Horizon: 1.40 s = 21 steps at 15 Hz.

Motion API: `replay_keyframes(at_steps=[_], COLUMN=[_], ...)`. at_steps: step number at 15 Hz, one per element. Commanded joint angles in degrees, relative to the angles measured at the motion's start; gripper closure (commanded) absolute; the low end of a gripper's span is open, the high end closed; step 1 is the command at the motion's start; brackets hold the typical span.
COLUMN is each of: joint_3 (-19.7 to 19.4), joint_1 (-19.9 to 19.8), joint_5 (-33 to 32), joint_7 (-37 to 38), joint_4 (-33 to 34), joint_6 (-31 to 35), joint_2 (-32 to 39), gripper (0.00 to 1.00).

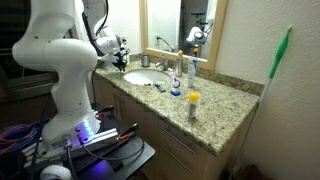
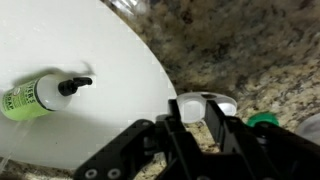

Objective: Pick up the contact lens case

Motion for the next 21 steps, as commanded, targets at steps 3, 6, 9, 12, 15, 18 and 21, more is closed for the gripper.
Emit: replay_keyframes(at_steps=[3, 6, 9, 12, 15, 18, 21], joint_3=[1.8, 3.2, 4.9, 2.3, -0.6, -1.5, -0.7], joint_1=[-1.4, -2.3, -3.5, -1.6, 0.1, 0.6, -0.1], joint_5=[1.7, 3.3, 5.7, 3.3, 0.2, -0.1, 0.9], joint_7=[-2.5, -4.3, -7.1, -3.7, -0.1, 1.8, 0.7], joint_4=[-0.4, -0.7, -0.8, -0.1, 0.6, 0.4, 0.2], joint_6=[0.9, 1.1, 1.4, 2.3, 5.1, 3.9, 4.1], joint_2=[0.2, 0.3, 0.5, 0.5, 0.7, 0.3, 0.1], gripper=[0.99, 1.00, 0.73, 0.53, 0.33, 0.11, 0.00])
